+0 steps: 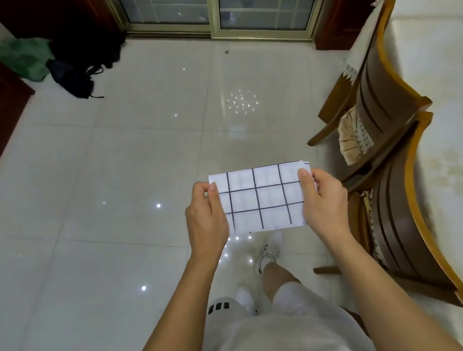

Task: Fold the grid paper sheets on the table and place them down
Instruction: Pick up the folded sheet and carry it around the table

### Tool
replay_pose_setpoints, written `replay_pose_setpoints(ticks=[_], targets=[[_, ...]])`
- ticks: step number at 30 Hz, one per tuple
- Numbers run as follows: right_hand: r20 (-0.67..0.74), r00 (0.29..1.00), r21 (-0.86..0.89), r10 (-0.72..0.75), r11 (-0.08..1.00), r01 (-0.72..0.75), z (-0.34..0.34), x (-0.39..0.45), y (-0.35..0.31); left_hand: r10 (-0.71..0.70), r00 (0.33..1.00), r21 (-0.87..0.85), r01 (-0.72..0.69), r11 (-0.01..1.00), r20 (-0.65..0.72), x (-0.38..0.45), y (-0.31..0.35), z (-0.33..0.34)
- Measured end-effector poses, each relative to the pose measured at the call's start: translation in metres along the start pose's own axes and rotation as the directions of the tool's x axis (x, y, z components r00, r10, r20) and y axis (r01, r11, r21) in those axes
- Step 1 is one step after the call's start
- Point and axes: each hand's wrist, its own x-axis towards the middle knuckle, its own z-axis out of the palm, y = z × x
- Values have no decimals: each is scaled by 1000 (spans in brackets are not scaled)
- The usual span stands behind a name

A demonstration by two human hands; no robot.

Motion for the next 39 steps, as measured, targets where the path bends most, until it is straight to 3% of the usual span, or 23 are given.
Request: replay_pose_setpoints(ticks=[19,32,39], targets=[[5,1000,37,25,999,-25,-11,269,0,-46,999,58,47,997,-24,205,104,141],[-22,1000,2,-10,1000,10,3,381,13,-42,999,68,40,997,32,303,131,199],[-82,997,-52,12,999,-16,25,466,-3,-1,996,41,-3,999,89,395,143,231]])
